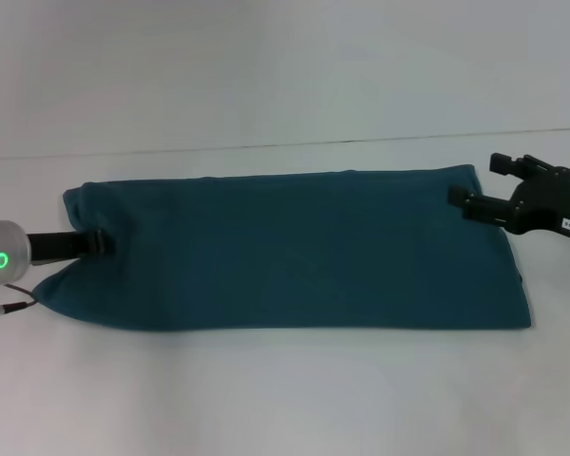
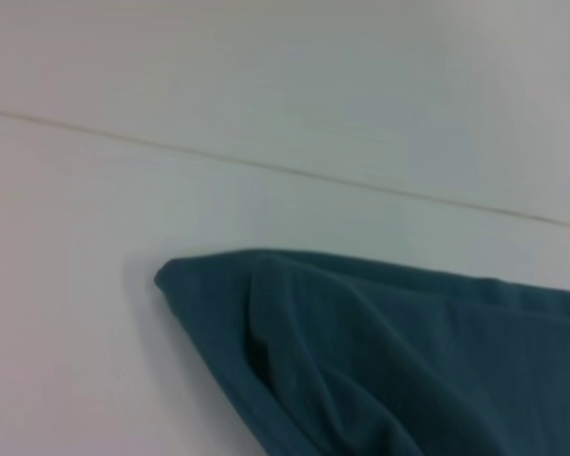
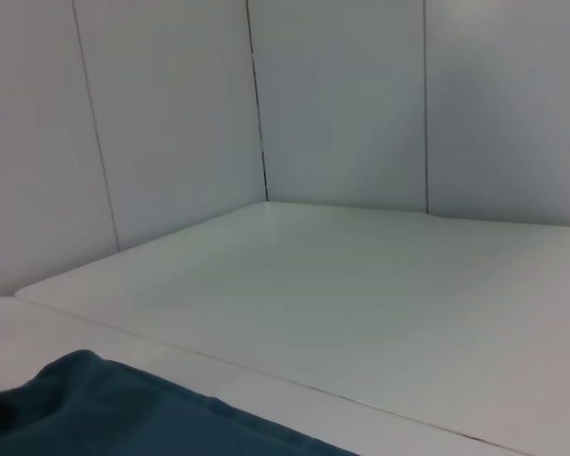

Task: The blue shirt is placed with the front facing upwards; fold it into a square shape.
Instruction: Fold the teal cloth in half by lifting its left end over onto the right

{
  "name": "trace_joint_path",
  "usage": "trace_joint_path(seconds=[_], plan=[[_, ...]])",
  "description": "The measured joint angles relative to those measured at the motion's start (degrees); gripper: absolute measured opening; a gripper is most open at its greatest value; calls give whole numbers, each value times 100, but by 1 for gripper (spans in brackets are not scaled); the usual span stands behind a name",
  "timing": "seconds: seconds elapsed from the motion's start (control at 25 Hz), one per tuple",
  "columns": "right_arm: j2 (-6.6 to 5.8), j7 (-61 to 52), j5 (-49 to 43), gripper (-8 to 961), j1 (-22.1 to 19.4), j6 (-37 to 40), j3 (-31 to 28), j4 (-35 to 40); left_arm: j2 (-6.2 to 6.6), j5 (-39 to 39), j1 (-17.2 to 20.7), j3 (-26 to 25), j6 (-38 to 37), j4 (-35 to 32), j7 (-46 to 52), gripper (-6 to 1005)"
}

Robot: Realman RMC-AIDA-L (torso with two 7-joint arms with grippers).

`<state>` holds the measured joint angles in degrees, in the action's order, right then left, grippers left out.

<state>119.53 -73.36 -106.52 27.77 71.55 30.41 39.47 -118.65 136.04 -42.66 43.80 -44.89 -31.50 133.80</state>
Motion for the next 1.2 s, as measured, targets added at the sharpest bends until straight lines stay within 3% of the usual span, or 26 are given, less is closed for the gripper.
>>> trace_joint_path(seconds=[0.32,0.8,1.2], plan=[[0,-12,1,942,0,4,0,0,-115,-17,331,-3,-131,-522,15,68],[0,-15,0,941,16,9,0,-20,-112,-17,715,-3,-290,-959,32,67],[0,-29,2,941,17,-86,0,-58,-10,-16,883,-12,-351,-1237,33,67]])
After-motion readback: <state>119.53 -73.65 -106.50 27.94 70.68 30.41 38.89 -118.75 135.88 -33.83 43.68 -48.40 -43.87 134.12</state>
